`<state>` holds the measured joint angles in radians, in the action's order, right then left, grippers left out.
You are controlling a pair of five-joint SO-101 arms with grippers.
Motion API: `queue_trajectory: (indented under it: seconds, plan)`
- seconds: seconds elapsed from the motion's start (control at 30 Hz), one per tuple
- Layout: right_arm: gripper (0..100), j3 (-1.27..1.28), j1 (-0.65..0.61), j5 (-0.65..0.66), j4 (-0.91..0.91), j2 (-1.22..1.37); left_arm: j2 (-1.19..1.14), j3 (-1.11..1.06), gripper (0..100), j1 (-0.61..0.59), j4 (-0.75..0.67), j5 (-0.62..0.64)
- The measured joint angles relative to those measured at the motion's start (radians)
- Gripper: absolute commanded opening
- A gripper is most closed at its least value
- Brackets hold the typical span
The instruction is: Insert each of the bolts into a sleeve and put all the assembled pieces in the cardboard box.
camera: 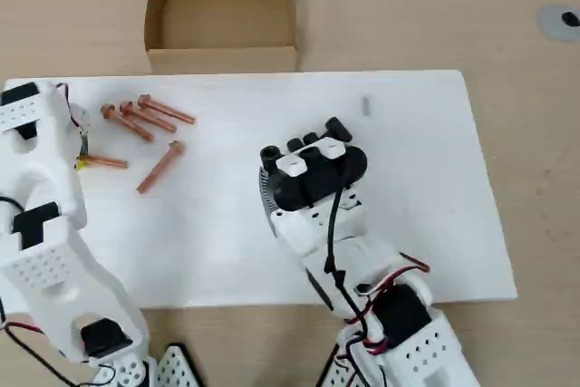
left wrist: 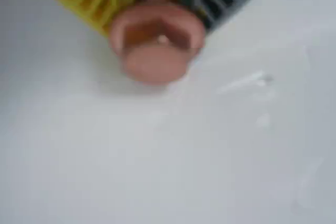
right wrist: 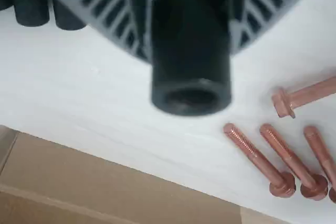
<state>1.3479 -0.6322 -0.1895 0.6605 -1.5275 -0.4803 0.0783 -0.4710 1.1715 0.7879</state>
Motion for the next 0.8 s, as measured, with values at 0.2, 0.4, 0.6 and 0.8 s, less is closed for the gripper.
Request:
queue_trajectory:
  seconds: [0.2,0.4,0.6,0.8]
  plan:
    - [0.9,0.0,0.0,0.0,0.0,0.0,-0.023,0.064,1,0.002,0.069,-0.02]
    - [0.9,0.0,0.0,0.0,0.0,0.0,-0.037,0.259,1,0.002,0.381,-0.129]
    - [0.9,0.0,0.0,0.0,0.0,0.0,-0.031,0.519,1,0.002,0.56,-0.351]
    - [0.9,0.0,0.0,0.0,0.0,0.0,0.12,0.522,1,0.015,0.572,-0.548]
